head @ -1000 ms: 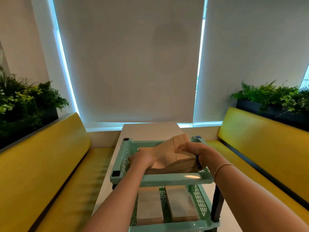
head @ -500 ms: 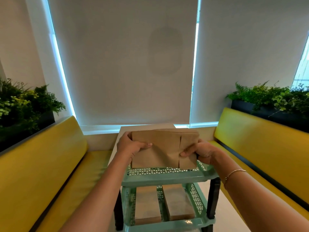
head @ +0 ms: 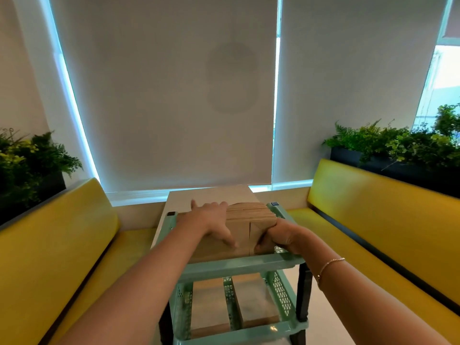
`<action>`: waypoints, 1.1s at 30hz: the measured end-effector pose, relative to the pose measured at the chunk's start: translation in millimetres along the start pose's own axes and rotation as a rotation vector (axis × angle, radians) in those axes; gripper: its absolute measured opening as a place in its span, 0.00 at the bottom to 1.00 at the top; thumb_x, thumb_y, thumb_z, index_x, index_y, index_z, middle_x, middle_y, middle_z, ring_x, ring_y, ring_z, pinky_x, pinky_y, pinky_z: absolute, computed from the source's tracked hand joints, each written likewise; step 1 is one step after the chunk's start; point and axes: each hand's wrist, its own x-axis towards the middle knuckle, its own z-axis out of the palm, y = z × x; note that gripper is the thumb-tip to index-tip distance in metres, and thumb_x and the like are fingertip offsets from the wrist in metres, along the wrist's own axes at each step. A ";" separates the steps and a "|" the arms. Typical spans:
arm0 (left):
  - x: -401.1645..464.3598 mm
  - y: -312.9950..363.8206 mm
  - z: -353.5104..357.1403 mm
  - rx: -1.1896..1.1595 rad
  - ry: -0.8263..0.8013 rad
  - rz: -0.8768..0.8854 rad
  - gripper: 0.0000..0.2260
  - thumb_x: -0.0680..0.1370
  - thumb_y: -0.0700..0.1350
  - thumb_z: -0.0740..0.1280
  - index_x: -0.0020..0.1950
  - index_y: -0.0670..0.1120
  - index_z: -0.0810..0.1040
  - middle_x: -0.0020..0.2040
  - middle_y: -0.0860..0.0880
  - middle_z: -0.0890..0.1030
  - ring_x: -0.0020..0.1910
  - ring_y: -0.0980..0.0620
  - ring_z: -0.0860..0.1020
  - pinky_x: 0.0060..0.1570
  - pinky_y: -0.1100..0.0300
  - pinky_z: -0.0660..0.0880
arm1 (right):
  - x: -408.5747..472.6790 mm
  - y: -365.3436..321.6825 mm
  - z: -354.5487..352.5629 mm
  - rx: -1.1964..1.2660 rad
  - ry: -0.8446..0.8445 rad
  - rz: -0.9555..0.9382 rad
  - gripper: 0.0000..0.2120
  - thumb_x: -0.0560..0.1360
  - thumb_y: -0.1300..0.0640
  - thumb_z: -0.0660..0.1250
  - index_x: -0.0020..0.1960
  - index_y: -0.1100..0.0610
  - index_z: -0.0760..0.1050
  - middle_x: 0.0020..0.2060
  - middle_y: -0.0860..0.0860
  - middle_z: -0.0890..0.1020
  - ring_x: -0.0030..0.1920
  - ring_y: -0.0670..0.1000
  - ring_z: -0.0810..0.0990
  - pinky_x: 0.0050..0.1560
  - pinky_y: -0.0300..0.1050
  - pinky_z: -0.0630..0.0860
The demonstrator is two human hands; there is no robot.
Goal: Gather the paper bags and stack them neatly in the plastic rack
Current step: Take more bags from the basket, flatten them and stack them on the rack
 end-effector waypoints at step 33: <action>-0.1 9.3 1.2 -0.039 -0.042 -0.033 0.52 0.67 0.60 0.73 0.77 0.47 0.42 0.77 0.44 0.52 0.76 0.43 0.50 0.71 0.38 0.39 | 10.2 -5.4 4.9 0.649 0.177 -0.009 0.39 0.67 0.23 0.49 0.57 0.52 0.76 0.55 0.55 0.81 0.58 0.56 0.78 0.58 0.54 0.74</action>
